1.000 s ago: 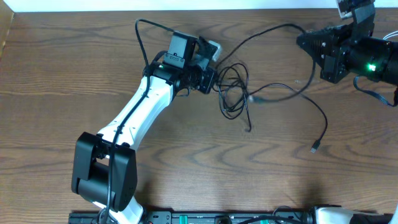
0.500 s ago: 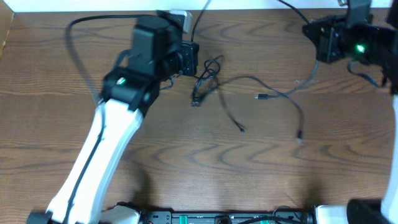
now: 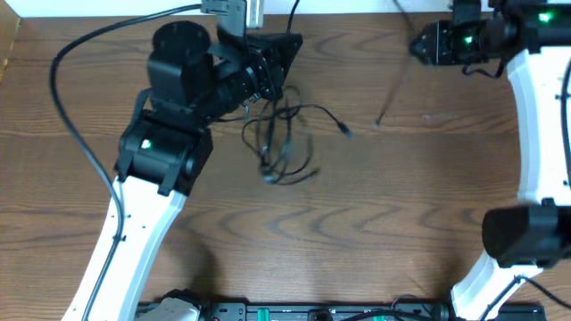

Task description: Untangle cables

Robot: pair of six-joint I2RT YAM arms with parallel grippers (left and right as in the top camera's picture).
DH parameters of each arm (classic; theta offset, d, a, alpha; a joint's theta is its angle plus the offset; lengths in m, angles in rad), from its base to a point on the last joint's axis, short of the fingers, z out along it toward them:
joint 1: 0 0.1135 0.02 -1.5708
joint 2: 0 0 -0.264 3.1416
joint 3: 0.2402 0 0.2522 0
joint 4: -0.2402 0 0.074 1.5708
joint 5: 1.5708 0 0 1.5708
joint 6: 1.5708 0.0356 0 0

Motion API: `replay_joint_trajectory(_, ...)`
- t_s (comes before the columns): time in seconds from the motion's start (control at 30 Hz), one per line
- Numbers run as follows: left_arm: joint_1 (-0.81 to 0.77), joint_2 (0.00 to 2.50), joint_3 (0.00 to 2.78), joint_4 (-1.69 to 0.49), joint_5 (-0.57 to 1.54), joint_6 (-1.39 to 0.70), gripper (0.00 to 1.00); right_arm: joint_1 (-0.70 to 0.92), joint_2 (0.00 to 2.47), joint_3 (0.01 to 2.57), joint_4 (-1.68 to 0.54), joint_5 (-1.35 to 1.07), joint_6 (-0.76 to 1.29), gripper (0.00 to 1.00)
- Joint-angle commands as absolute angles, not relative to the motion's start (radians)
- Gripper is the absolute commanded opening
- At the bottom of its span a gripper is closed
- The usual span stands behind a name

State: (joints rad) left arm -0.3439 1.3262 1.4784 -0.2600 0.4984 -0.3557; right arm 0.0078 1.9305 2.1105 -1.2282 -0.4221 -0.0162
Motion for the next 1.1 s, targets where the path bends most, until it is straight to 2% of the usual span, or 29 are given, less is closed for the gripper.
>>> replay_joint_trajectory(0.0, -0.341, 1.295, 1.488, -0.259, 0.457, -0.396, 0.07, 0.006, 1.933, 2.113, -1.248, -0.543, -0.122, 0.80)
replay_joint_trajectory(0.1, -0.329, 1.303, 1.488, -0.282, 0.411, -0.449, 0.07, 0.010, 1.903, 2.114, -1.251, -0.553, -0.130, 0.91)
replay_joint_trajectory(0.23, -0.302, 1.321, 1.488, -0.286, 0.407, -0.500, 0.07, 0.016, 1.860, 2.114, -1.265, -0.570, -0.134, 0.97)
replay_joint_trajectory(0.43, -0.297, 1.349, 1.488, -0.285, 0.405, -0.529, 0.07, 0.090, 1.866, 2.109, -1.311, -0.689, -0.208, 0.95)
replay_joint_trajectory(0.57, -0.297, 1.361, 1.488, -0.286, 0.348, -0.560, 0.07, 0.213, 1.874, 2.091, -1.274, -0.703, -0.208, 0.91)
replay_joint_trajectory(0.73, -0.297, 1.361, 1.488, -0.286, 0.315, -0.563, 0.07, 0.333, 1.891, 2.088, -1.194, -0.672, -0.088, 0.84)
replay_joint_trajectory(0.93, -0.284, 1.361, 1.488, -0.303, 0.260, -0.568, 0.08, 0.429, 1.935, 2.077, -1.156, -0.567, 0.089, 0.84)
replay_joint_trajectory(1.07, -0.233, 1.361, 1.488, -0.352, 0.223, -0.656, 0.07, 0.500, 1.966, 2.077, -1.110, -0.523, 0.175, 0.86)
